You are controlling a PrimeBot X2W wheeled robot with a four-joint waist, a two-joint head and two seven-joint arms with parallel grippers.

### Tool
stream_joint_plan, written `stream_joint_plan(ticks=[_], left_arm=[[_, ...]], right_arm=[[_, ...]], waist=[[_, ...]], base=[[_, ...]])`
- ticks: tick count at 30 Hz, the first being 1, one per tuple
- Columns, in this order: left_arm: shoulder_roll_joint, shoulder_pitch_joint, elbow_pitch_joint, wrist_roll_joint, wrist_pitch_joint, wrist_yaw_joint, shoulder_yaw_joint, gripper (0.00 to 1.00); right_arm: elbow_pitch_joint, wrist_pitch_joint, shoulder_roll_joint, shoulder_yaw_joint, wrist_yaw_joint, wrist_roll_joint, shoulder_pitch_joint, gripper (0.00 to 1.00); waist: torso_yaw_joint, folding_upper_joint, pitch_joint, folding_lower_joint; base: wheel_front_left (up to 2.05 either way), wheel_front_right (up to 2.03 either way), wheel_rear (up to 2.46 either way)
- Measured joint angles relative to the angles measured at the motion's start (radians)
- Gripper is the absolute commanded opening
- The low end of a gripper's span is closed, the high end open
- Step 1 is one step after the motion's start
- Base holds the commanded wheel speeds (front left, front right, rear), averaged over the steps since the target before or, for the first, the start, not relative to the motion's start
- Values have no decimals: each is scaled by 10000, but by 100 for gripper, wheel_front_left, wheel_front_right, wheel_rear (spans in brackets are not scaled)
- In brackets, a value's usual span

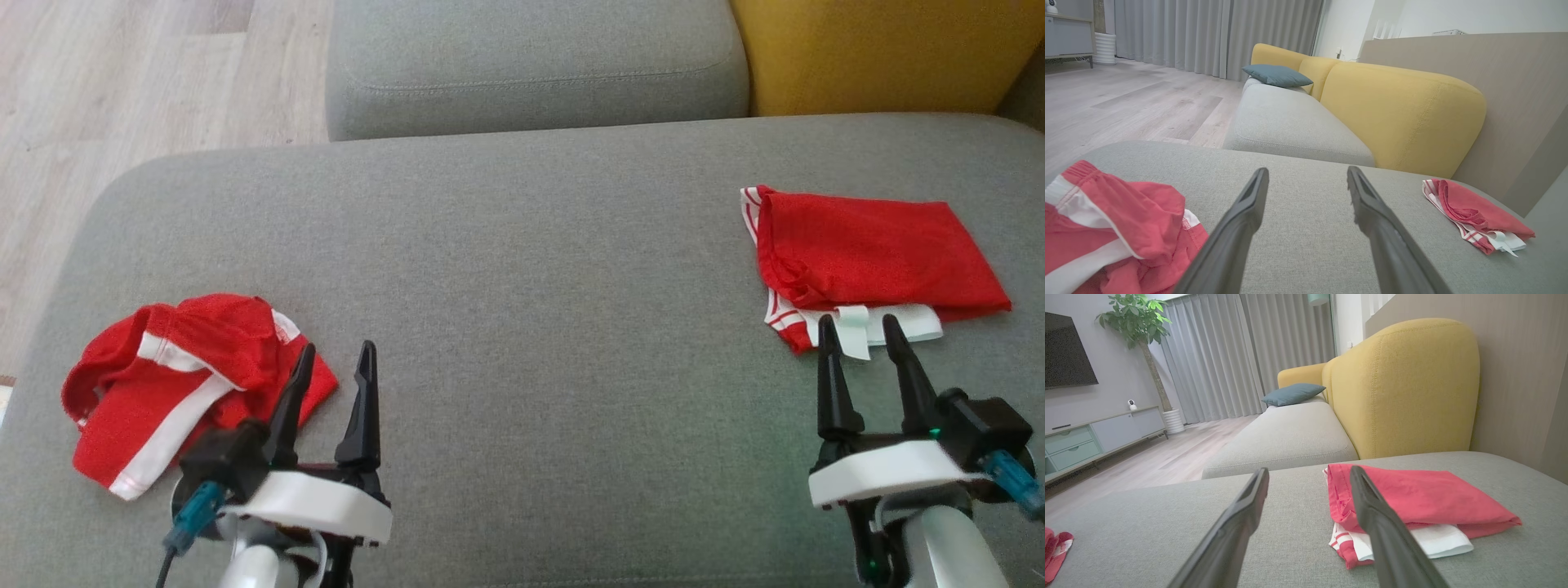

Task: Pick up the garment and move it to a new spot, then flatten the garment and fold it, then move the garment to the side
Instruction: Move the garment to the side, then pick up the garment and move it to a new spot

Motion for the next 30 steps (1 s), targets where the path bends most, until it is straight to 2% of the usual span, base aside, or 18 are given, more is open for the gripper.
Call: stream_joint_plan(ticks=[13,30], left_arm=[[0,192,-19,27,0,88,4,100],[0,184,-19,27,0,90,-19,100]], right_arm=[[-539,0,0,96,0,67,242,100],[-541,0,0,140,0,67,250,100]], waist=[[3,0,-29,0],[195,0,35,0]], base=[[0,0,0],[0,0,0]])
